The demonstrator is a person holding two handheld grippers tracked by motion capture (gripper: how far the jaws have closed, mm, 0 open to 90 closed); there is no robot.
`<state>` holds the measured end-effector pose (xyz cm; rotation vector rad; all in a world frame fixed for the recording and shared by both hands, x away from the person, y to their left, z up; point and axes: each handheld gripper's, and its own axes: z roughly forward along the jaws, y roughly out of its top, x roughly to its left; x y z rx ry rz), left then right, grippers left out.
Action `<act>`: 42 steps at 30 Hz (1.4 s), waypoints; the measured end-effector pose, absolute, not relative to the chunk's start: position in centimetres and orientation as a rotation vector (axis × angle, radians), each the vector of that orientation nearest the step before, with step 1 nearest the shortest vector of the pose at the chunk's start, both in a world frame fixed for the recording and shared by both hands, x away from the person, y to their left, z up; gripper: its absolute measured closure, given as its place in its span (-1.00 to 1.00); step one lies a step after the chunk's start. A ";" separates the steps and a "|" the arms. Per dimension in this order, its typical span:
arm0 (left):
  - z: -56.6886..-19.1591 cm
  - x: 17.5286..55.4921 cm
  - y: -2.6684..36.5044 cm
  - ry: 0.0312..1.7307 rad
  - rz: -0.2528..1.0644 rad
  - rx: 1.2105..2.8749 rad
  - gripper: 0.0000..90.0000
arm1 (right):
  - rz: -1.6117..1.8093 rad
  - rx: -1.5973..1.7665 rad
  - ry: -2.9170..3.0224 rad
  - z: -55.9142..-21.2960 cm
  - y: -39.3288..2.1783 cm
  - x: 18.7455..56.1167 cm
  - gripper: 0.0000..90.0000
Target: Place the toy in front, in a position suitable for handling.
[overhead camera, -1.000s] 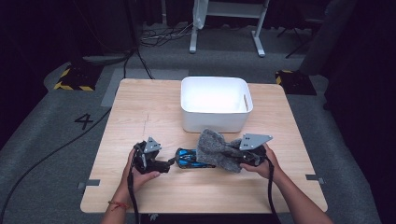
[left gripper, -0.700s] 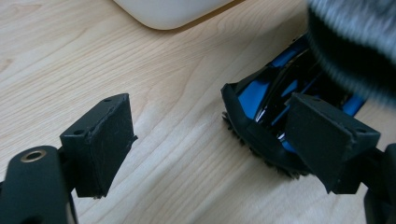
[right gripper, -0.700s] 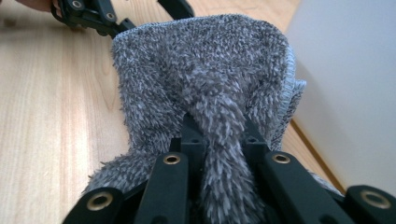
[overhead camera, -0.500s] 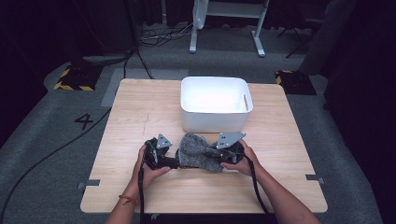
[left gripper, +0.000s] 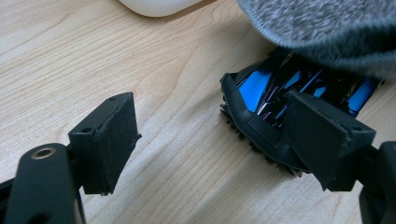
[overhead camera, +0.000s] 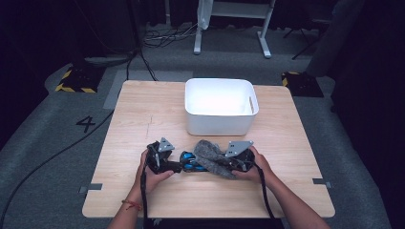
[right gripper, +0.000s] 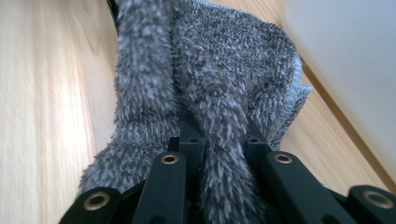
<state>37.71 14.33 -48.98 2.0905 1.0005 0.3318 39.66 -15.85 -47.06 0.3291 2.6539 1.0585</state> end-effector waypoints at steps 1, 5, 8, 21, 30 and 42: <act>-49.0 37.7 14.3 0.999 0.335 2.092 -0.59 | 1.052 0.337 2.655 -47.2 -16.3 39.7 0.70; -49.0 37.7 14.3 1.008 0.326 2.086 -0.59 | 0.986 0.368 2.663 -47.6 -17.8 39.7 0.70; -49.1 37.7 14.4 1.009 0.312 2.076 -0.59 | 0.917 0.389 2.648 -47.2 -18.7 39.9 0.70; -49.7 38.0 15.2 1.015 0.245 2.028 -0.59 | 1.230 0.359 2.573 -44.3 -15.8 40.2 0.71; -49.6 37.9 15.1 1.008 0.266 2.031 -0.59 | 1.151 0.231 2.646 -46.1 -12.2 38.6 0.70; -49.6 37.9 15.1 0.989 0.277 2.043 -0.59 | 1.081 0.211 2.602 -47.7 -15.3 36.3 0.69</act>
